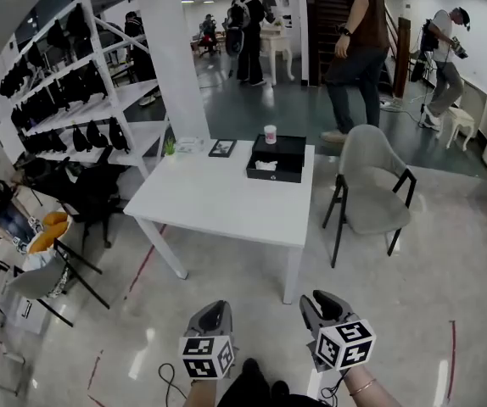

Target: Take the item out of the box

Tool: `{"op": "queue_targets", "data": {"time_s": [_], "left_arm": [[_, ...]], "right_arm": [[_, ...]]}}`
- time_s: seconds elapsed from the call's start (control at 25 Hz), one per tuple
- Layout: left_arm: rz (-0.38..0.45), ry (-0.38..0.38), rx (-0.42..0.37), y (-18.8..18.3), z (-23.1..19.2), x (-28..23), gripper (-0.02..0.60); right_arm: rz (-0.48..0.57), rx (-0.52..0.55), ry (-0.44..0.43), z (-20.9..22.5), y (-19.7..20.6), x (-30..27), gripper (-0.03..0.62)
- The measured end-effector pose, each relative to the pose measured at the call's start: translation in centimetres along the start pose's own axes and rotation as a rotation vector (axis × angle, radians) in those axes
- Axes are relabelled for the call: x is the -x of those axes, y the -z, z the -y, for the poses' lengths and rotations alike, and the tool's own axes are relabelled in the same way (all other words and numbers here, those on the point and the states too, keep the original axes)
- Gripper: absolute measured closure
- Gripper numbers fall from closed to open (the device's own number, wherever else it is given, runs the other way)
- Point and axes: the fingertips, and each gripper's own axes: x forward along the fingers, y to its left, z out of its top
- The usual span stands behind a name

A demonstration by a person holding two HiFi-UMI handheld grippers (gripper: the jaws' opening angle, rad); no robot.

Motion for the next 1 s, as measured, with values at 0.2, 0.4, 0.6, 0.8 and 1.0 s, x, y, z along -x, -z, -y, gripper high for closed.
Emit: {"op": "queue_targets", "data": {"time_s": [0.2, 0.4, 0.6, 0.8, 1.0], "left_arm": [[-0.011, 0.009, -0.006, -0.7, -1.0, -2.9, 0.558], [-0.025, 0.027, 0.000, -1.9, -3.3, -6.9, 0.558], [-0.027, 0.044, 0.002, -4.4, -6.6, -12.3, 0.558], [-0.028, 0.059, 0.003, -7.1, -10.5, -17.6, 0.558], [-0.026, 0.073, 0.002, -9.7, -14.4, -21.8, 0.558]], "right_arm": [[-0.010, -0.047, 0.006, 1.4, -0.5, -2.7, 0.435], [-0.024, -0.068, 0.010, 2.2, -1.5, -6.8, 0.418], [-0.016, -0.065, 0.023, 3.4, -4.2, -12.9, 0.414], [-0.007, -0.072, 0.045, 4.3, -7.0, -19.3, 0.414], [0.002, -0.080, 0.066, 4.7, -9.7, -25.0, 0.414]]}}
